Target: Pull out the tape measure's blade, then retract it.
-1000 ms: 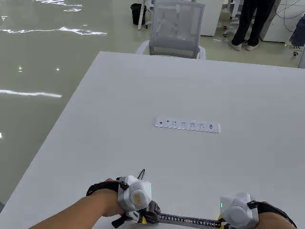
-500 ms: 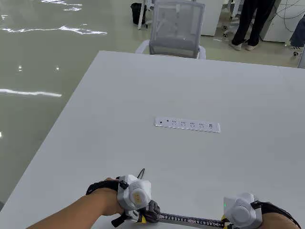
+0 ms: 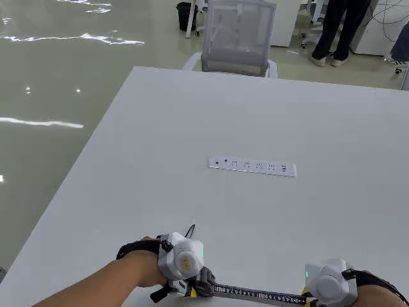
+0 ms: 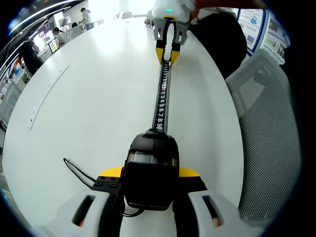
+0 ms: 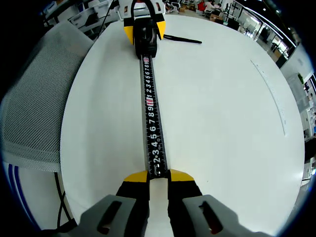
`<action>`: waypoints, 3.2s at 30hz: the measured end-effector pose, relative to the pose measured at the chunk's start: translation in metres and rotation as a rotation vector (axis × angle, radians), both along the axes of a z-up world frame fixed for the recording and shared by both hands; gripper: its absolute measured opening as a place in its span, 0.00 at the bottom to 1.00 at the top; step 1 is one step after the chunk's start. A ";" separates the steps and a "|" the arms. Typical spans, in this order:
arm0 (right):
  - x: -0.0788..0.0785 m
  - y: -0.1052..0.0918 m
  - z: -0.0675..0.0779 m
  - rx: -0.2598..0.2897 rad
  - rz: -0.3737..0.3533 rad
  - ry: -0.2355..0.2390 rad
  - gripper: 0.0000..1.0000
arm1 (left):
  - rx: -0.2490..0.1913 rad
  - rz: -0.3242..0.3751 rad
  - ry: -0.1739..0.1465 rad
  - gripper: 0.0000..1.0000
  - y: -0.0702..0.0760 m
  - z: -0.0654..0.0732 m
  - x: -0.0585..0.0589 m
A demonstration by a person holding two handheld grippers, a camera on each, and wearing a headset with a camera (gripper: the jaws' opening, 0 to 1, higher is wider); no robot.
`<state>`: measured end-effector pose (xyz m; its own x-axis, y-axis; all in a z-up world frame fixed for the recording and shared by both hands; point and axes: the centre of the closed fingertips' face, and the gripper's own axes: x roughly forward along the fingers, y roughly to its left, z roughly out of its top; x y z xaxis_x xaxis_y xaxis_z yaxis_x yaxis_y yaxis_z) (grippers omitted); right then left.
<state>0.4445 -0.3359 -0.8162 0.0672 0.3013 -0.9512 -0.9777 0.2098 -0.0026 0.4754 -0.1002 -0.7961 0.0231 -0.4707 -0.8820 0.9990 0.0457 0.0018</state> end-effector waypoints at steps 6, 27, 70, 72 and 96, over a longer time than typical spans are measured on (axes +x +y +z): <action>0.001 -0.003 -0.001 -0.002 -0.001 -0.001 0.11 | 0.000 0.001 0.001 0.33 0.000 0.000 0.001; -0.001 -0.012 0.000 -0.009 -0.008 0.001 0.11 | -0.001 0.004 0.003 0.33 0.000 0.000 0.001; 0.000 -0.016 0.003 0.049 -0.056 -0.065 0.15 | -0.001 0.003 -0.006 0.34 0.000 0.000 -0.001; -0.001 -0.016 0.002 0.052 -0.056 -0.071 0.15 | -0.001 0.003 -0.007 0.34 0.000 0.000 -0.001; 0.012 -0.035 0.022 0.198 -0.410 -0.153 0.57 | -0.003 0.006 -0.005 0.34 0.000 -0.002 0.000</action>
<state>0.4564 -0.3704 -0.7939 0.3532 0.3950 -0.8481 -0.8059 0.5888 -0.0614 0.4757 -0.0998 -0.7976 0.0303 -0.4736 -0.8802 0.9987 0.0515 0.0067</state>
